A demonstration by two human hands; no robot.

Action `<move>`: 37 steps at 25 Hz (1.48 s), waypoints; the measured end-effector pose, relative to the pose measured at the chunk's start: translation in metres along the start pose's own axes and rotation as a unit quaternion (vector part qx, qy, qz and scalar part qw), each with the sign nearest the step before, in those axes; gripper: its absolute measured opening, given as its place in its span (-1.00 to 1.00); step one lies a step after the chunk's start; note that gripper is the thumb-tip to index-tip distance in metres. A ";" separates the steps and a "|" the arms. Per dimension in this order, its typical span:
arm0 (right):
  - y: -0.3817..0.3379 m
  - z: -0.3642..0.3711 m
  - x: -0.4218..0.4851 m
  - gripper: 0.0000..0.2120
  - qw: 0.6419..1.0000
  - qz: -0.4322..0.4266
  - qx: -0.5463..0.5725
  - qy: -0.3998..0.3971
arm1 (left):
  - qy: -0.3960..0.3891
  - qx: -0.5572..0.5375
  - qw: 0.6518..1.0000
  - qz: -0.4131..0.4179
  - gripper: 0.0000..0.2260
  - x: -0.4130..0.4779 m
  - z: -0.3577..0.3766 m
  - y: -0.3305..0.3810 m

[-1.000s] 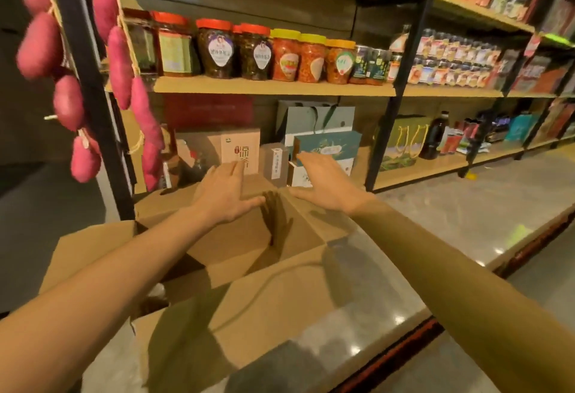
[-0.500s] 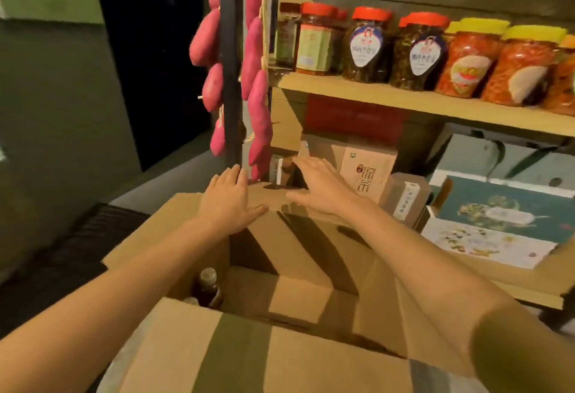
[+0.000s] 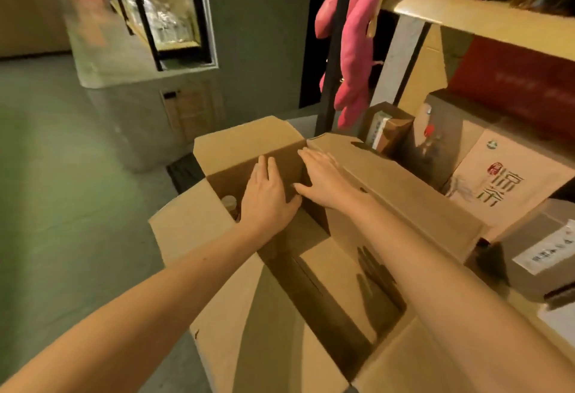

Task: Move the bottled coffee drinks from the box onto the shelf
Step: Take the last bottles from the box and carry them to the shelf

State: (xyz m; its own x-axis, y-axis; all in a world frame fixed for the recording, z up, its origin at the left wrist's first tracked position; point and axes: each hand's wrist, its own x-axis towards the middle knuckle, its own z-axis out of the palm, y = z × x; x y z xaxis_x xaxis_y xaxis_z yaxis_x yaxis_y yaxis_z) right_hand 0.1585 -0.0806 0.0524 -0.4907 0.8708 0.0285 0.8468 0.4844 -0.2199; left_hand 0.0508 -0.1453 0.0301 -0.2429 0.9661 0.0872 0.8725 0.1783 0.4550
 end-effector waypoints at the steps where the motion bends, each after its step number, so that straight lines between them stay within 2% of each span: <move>1: 0.003 0.009 0.006 -0.33 1.000 -0.012 0.014 -0.010 | -0.003 -0.032 0.999 -0.033 -0.27 -0.003 0.007 0.001; 3: 0.008 0.024 0.017 -0.34 0.998 -0.029 0.058 -0.024 | -0.004 -0.115 0.987 -0.113 -0.29 -0.005 0.021 0.004; 5: 0.016 0.038 0.029 -0.37 0.992 -0.040 0.114 -0.031 | 0.015 -0.201 0.957 -0.207 -0.30 0.002 0.038 0.008; 7: 0.021 0.056 0.041 -0.40 0.982 -0.036 0.183 -0.034 | 0.064 -0.302 0.897 -0.317 -0.30 0.014 0.053 0.007; 10: 0.019 0.091 0.052 -0.45 0.952 -0.012 0.301 -0.052 | 0.157 -0.405 0.773 -0.462 -0.34 0.030 0.069 0.002; 13: 0.012 0.118 0.061 -0.45 0.929 0.003 0.364 -0.069 | 0.229 -0.441 0.704 -0.508 -0.43 0.037 0.079 0.001; 15: 0.009 0.132 0.068 -0.43 0.920 0.004 0.386 -0.073 | 0.273 -0.441 0.679 -0.520 -0.45 0.042 0.084 -0.002; 18: 0.008 0.148 0.076 -0.43 0.913 0.010 0.402 -0.070 | 0.289 -0.433 0.668 -0.532 -0.49 0.049 0.089 -0.009; 23: 0.010 0.166 0.079 -0.45 0.903 0.012 0.420 -0.087 | 0.230 -0.476 0.642 -0.556 -0.63 0.058 0.089 -0.009; 26: 0.009 0.174 0.085 -0.46 0.894 0.014 0.439 -0.089 | 0.203 -0.473 0.657 -0.551 -0.65 0.063 0.093 -0.009; 34: 0.016 0.185 0.094 -0.52 0.890 0.014 0.445 -0.100 | 0.253 -0.450 0.658 -0.549 -0.67 0.065 0.098 -0.008; 37: 0.017 0.180 0.090 -0.55 0.889 0.025 0.445 -0.103 | 0.269 -0.455 0.648 -0.549 -0.64 0.062 0.099 -0.010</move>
State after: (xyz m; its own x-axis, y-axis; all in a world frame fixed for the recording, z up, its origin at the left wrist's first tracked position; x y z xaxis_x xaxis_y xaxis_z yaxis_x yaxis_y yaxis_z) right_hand 0.0922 -0.0089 -0.1248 -0.5614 0.8114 -0.1627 0.4157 0.1065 -0.9032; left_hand 0.0688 -0.0690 -0.0568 -0.8315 0.1026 -0.5459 -0.5017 0.2833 0.8174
